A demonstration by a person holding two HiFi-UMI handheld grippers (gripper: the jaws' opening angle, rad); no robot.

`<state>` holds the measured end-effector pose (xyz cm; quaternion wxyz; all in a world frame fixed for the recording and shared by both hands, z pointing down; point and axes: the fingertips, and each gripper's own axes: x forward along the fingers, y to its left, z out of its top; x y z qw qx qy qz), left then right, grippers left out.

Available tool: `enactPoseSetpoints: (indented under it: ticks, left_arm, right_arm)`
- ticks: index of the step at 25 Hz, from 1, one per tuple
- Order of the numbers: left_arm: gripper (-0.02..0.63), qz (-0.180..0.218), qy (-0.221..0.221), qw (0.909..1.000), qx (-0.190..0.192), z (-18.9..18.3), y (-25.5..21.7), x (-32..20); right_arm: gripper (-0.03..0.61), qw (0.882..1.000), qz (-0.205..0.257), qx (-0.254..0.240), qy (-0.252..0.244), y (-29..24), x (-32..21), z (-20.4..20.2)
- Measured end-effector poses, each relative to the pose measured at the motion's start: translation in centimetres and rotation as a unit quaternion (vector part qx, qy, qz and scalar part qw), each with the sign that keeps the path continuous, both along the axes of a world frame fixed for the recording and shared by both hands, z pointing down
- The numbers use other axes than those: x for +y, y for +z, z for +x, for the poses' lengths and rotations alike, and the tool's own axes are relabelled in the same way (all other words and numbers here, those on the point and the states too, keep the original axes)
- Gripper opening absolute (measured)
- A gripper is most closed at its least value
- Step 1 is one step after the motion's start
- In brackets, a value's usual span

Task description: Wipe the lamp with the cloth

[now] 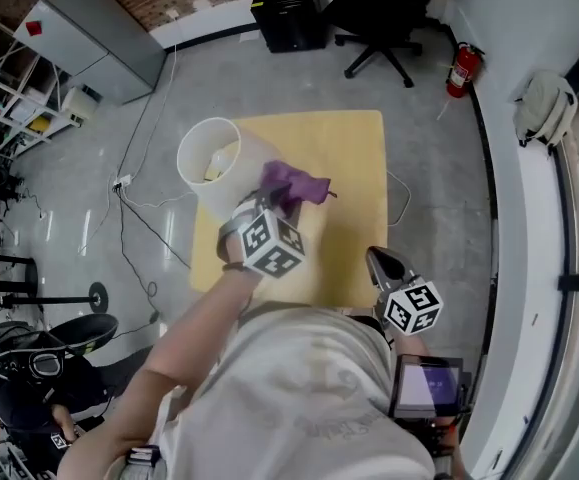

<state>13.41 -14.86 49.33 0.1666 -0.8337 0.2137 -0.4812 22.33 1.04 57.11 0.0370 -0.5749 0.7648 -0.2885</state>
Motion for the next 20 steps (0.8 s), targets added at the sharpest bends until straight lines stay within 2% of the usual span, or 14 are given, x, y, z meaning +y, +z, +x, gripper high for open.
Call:
enactPoseSetpoints:
  ticks: [2, 5, 9, 12, 15, 18, 20]
  left_arm:
    - [0.087, -0.008, -0.006, 0.9999, -0.001, -0.2, 1.8, 0.3]
    - [0.087, 0.003, -0.005, 0.9999, 0.009, -0.5, 2.5, 1.0]
    - [0.088, 0.024, 0.011, 0.9982, 0.053, 0.0, -1.1, 2.6]
    - [0.087, 0.074, 0.009, 0.9931, 0.09, -0.8, -6.8, 2.7]
    - [0.087, 0.126, -0.004, 0.984, 0.126, -3.5, -11.8, 2.6]
    - [0.087, 0.163, -0.021, 0.9776, 0.131, -7.6, -13.8, 1.0]
    - [0.087, 0.184, -0.021, 0.9745, 0.127, -9.5, -13.4, -0.7]
  right_arm:
    - [0.014, 1.0, 0.0, 0.002, -0.003, -0.1, 0.0, 0.2]
    - [0.014, 1.0, -0.001, 0.005, -0.007, 0.0, -0.2, 0.6]
    - [0.014, 1.0, -0.007, 0.01, -0.019, 0.4, -0.8, 1.3]
    - [0.014, 0.999, -0.004, 0.015, -0.039, -0.3, -2.0, 0.4]
    - [0.014, 0.998, 0.003, 0.026, -0.06, -1.3, -3.0, -1.6]
    - [0.014, 0.997, 0.018, 0.038, -0.07, -2.2, -5.0, -3.9]
    - [0.014, 0.996, 0.019, 0.043, -0.079, -2.4, -6.3, -5.2]
